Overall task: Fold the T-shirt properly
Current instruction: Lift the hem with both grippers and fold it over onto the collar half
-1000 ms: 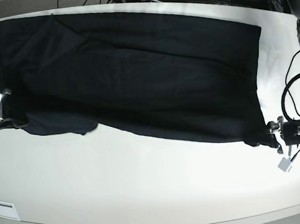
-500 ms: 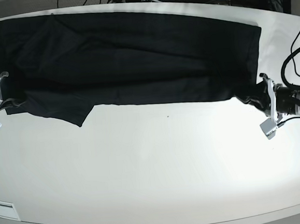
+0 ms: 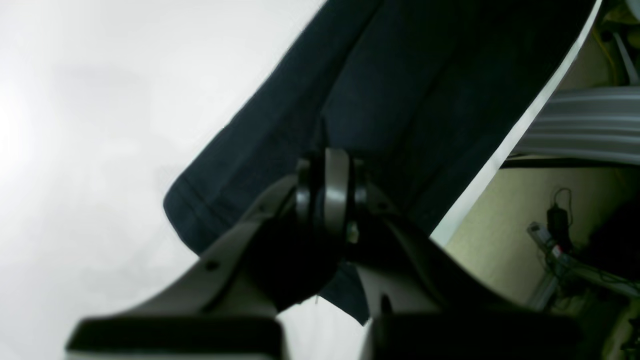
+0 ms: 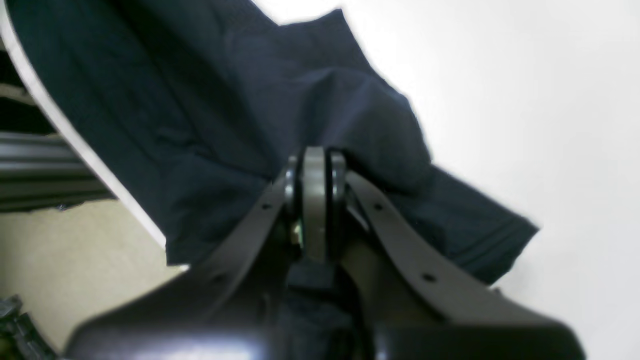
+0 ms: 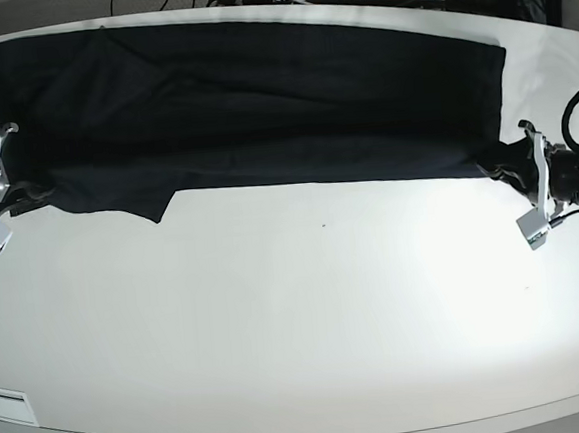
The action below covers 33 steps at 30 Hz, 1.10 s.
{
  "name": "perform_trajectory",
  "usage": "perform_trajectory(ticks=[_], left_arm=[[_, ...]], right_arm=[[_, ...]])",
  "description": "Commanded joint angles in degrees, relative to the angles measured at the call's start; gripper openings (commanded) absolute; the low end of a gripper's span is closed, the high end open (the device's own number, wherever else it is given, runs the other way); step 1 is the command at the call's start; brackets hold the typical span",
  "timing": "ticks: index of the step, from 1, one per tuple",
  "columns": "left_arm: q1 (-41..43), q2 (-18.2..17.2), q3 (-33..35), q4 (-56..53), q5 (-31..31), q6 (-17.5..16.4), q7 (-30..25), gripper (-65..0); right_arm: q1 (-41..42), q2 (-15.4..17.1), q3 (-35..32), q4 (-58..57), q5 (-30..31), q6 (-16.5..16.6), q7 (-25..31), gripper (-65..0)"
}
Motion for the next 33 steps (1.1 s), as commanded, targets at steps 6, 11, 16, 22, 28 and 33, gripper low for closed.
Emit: perform_trajectory(ticks=[6,11,16,22,28,33], left_arm=[[2.91,-2.10,-0.70,0.66,-0.88,-0.38,0.46,-65.0],[7.28,-2.23,-0.70,0.63,-0.88,-0.38,2.86,-65.0],[9.68,-2.23,-0.70,0.63,-0.88,-0.38,1.84,-65.0],[10.10,-2.27,-0.70,0.63,-0.88,-0.38,-0.55,-42.7],[8.61,-4.02,-0.76,0.63,-0.88,-0.38,-0.63,-27.3],[6.56,-4.79,-0.79,0.63,-0.88,3.17,-2.58,-27.3]], right_arm=[[-3.26,1.46,0.74,0.57,-1.79,0.08,0.49,-65.0],[-3.41,1.46,0.72,0.55,-5.77,0.08,0.49,-65.0],[-5.92,1.31,0.72,0.55,-6.03,0.08,0.49,-65.0],[-9.55,-0.33,0.72,0.57,-9.05,0.08,0.49,-32.0],[-6.67,3.02,2.80,4.46,1.69,0.08,0.49,-26.9],[-6.67,-0.17,7.04,9.66,1.69,0.08,0.49,-30.1]])
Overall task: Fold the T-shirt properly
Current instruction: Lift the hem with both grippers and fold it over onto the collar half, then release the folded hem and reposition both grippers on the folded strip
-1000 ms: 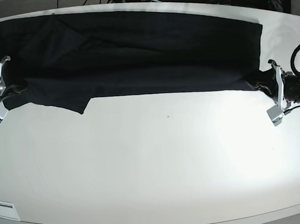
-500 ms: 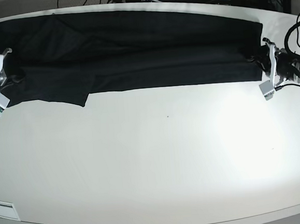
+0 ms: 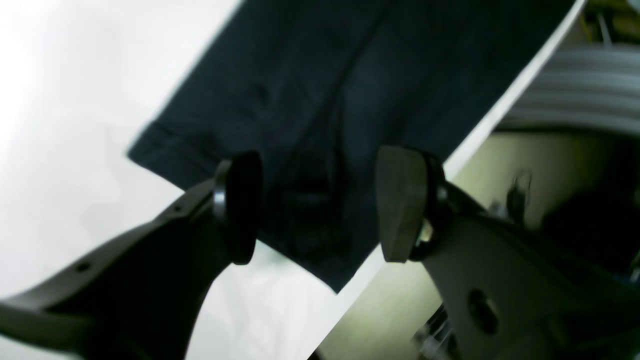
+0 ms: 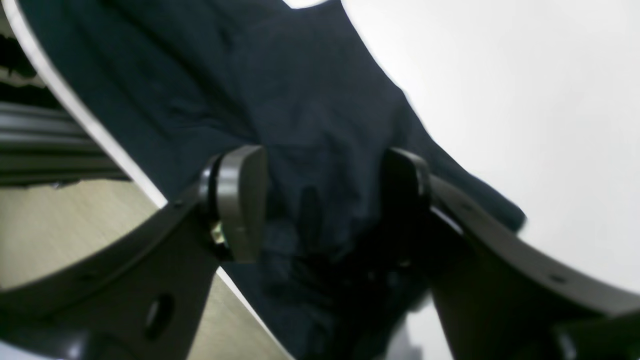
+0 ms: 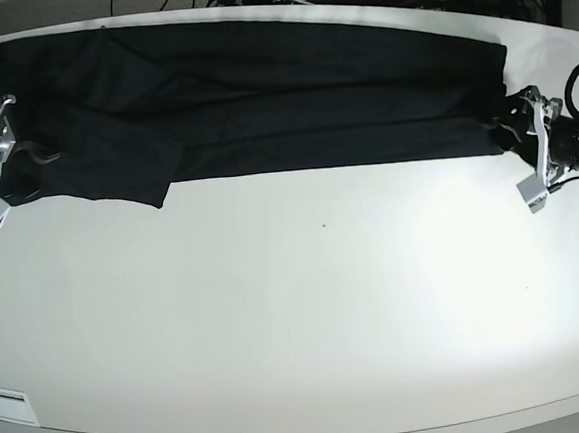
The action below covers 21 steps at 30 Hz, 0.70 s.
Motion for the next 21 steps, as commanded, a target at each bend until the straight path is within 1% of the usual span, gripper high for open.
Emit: perform_trajectory(ticks=[1,2,7,8,9,10,11,12,14,16,19,21], left_arm=[[-1.16,-1.51,-0.94,0.46,-0.95,-0.13,-0.39,-27.3],[-1.11,-1.46,-1.16,0.46,-0.95,-0.24,-0.31,-27.3],[-1.16,-1.46,-1.18,0.46,-0.95,-0.50,-0.07,-27.3],[-1.14,-1.44,-1.18,0.46,-0.95,-1.03,-0.09,-27.3],[-1.14,-1.33,-1.18,0.46,-0.95,-1.40,-0.09,-27.3],[-1.11,-1.31,-1.18,0.46,-0.95,-1.38,-0.09,-27.3],[-1.11,-1.29,-1.18,0.46,-0.95,-1.36,-0.09,-27.3],[-1.14,-1.31,-1.18,0.46,-0.95,-1.33,-0.11,-27.3],[-1.14,-1.36,-1.18,0.46,-0.95,-1.31,-0.13,-27.3],[-1.16,-1.33,-1.18,0.46,-0.95,-1.31,-0.17,-27.3],[-1.36,-1.33,-1.46,0.46,-0.95,-1.31,-0.79,-27.3],[-1.46,-1.22,-2.67,0.46,-0.95,-1.36,-0.83,-27.3]], right_arm=[[0.35,-0.22,0.59,0.44,0.67,-0.14,0.66,-31.7],[0.33,-1.77,0.57,0.42,0.67,-0.14,0.66,-32.6],[0.31,-9.92,0.57,0.28,0.67,-0.14,0.66,-32.8],[0.28,-11.69,0.57,0.28,0.67,-0.14,0.66,-35.5],[0.00,-13.40,0.57,0.26,0.67,-0.14,0.66,-41.4],[-0.20,-15.08,0.50,0.22,0.33,-0.14,0.66,-50.5],[-0.33,-16.59,0.50,0.13,-2.40,-0.14,0.66,-60.2],[-0.50,-18.10,0.48,-0.20,-5.49,-0.14,2.16,-65.0],[-1.29,-20.46,0.44,-1.29,-12.61,-0.14,8.07,-65.0],[-2.03,-22.16,0.02,-3.10,-20.02,-0.14,12.96,-65.0],[-3.08,-23.52,-1.97,-8.11,-29.79,-0.14,19.56,-65.0],[-3.13,-24.02,-3.63,-12.44,-35.36,-0.14,22.69,-65.0]])
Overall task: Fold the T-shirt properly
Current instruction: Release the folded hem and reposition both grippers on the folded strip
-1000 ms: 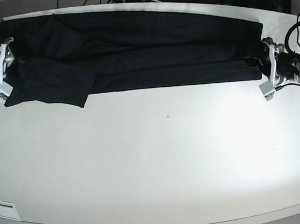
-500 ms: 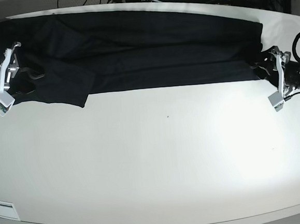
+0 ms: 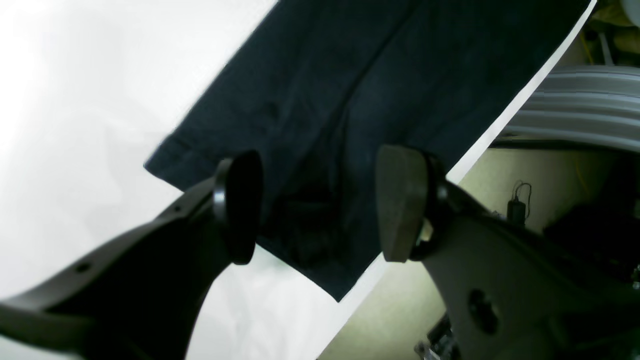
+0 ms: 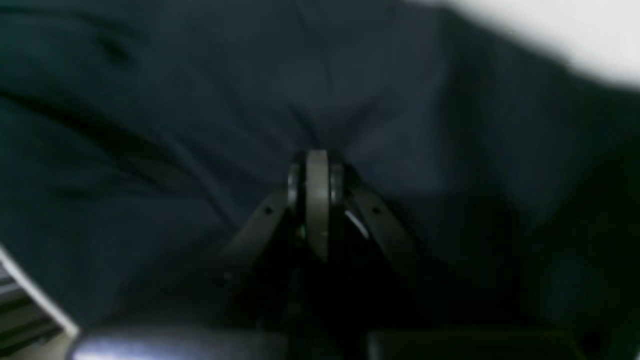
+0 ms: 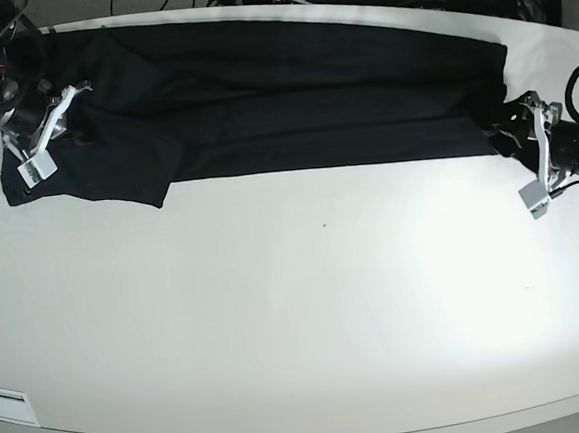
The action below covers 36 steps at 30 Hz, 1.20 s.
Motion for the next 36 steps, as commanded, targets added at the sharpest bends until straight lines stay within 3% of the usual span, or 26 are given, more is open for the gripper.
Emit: perform_trajectory(ticks=[1,4,8,12,15,24,26,31,36], left_arm=[[-1.27,-1.51,-2.27,0.46,-0.95,-0.55,-0.66,-27.3],[-1.27,-0.90,-6.88,0.46,-0.95,-0.48,-0.79,-27.3],[-0.76,1.16,-13.68,-0.11,-0.35,2.78,-0.57,-27.3],[2.38,3.43,-18.73,-1.25,1.31,4.28,-0.55,-27.3],[5.14,5.27,-22.05,-2.38,1.44,4.63,-0.55,-27.3],[13.46,7.26,-27.52,-4.70,1.05,4.68,-0.52,-27.3],[15.21,9.11,-29.64,-4.70,1.03,5.31,-0.63,-27.3],[18.47,14.25,-33.35,-4.70,2.23,5.35,-1.64,-27.2],[19.06,21.35,-33.35,-4.70,5.53,6.62,-2.54,-27.2]], right_arm=[[0.44,1.09,-0.61,-1.27,-1.68,-0.29,1.07,-65.0],[0.55,1.09,-2.54,-5.25,-4.55,-0.29,2.71,-65.0],[0.59,1.11,-2.56,-5.46,-6.27,-0.90,3.10,-65.0],[0.55,1.09,-2.54,-5.46,-10.95,-13.86,4.57,-65.0],[0.57,1.09,-2.54,-5.44,-13.55,-21.33,4.50,-65.0],[0.57,0.57,-2.54,2.91,-27.71,-35.17,5.40,-65.0],[0.55,0.57,-2.54,7.23,-29.86,-36.70,5.07,-65.0],[0.07,0.46,-2.54,16.87,-32.92,-37.70,2.62,-34.4],[-1.86,0.44,-2.54,17.77,-30.88,-35.34,2.78,-32.5]])
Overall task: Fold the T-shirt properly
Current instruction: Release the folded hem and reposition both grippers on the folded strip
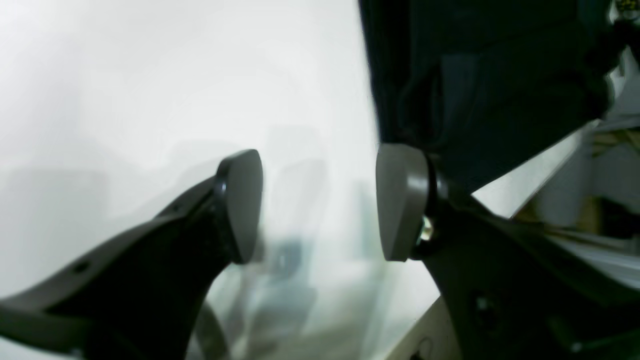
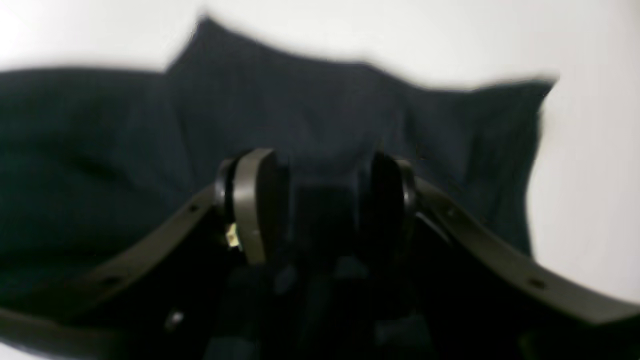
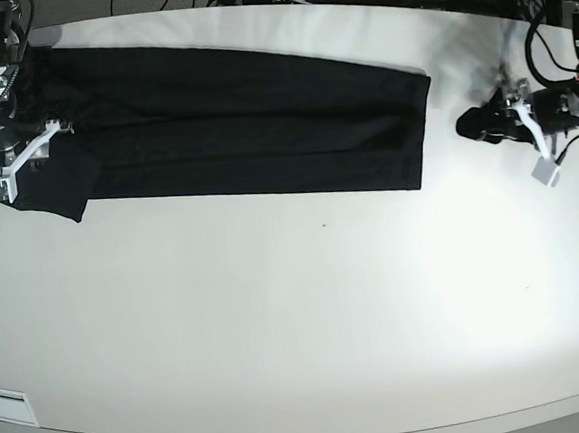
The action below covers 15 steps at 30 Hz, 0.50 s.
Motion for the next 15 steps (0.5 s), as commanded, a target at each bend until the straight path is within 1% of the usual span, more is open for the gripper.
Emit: perform_trajectory(ticks=[1,5,9,15], left_arm=[[-0.68,-0.72,-0.57,0.70,-0.42,0.11,-1.05,-27.2],[-0.59,2.62,-0.57,0.70,2.51,1.57,-1.60,-27.2],[-0.48,4.98,-0.42,0.70,4.42,2.25,-2.62,-27.2],[0.35,8.31,4.61,0.70,5.51,2.23,-2.58,-27.2]], right_arm=[[0.20,0.85,0.37,0.81,0.00,-0.07,1.62,-32.5],[-1.36,0.87,0.37,0.81,-0.09,0.02,1.62,-32.5],[-1.60,0.90,0.37,0.83,-0.02,0.57,1.66,-32.5],[-1.44,0.90,0.37,0.87,-0.04,0.87,1.68,-32.6]])
